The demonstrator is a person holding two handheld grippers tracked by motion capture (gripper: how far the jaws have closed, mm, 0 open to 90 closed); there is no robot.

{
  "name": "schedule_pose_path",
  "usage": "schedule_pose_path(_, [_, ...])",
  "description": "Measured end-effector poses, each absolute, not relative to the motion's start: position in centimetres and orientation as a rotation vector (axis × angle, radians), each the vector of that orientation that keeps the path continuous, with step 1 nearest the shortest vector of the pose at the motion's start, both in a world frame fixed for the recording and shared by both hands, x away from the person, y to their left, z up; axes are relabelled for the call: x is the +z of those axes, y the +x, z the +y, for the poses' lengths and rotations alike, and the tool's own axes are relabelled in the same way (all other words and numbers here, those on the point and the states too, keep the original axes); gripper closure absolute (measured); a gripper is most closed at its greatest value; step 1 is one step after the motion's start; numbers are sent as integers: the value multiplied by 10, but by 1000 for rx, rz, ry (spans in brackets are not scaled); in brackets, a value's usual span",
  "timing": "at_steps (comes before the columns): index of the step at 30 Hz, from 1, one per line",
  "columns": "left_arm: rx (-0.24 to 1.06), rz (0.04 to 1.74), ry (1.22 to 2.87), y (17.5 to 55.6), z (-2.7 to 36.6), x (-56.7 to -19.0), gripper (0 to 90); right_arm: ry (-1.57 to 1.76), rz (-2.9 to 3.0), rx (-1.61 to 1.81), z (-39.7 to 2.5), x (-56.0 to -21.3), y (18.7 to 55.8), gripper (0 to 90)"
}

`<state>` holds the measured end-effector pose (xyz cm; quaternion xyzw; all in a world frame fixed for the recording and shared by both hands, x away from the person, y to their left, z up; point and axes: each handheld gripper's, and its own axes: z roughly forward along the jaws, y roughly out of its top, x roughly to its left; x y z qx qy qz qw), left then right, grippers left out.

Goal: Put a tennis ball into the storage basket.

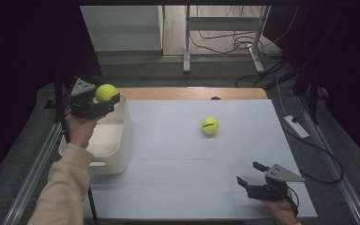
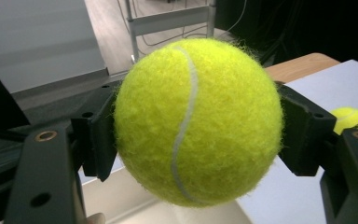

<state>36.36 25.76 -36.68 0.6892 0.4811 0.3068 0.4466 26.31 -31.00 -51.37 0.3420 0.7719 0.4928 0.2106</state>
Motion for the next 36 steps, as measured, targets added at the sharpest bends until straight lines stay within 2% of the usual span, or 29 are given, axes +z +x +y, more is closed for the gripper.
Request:
schedule_pose_path(16, [789, 1277, 1724, 375, 275, -366, 266, 950, 2150, 1366, -309, -514, 263, 126])
schedule_pose_path(36, [766, 1400, 1751, 391, 295, -381, 265, 945, 2157, 1356, -308, -515, 263, 127])
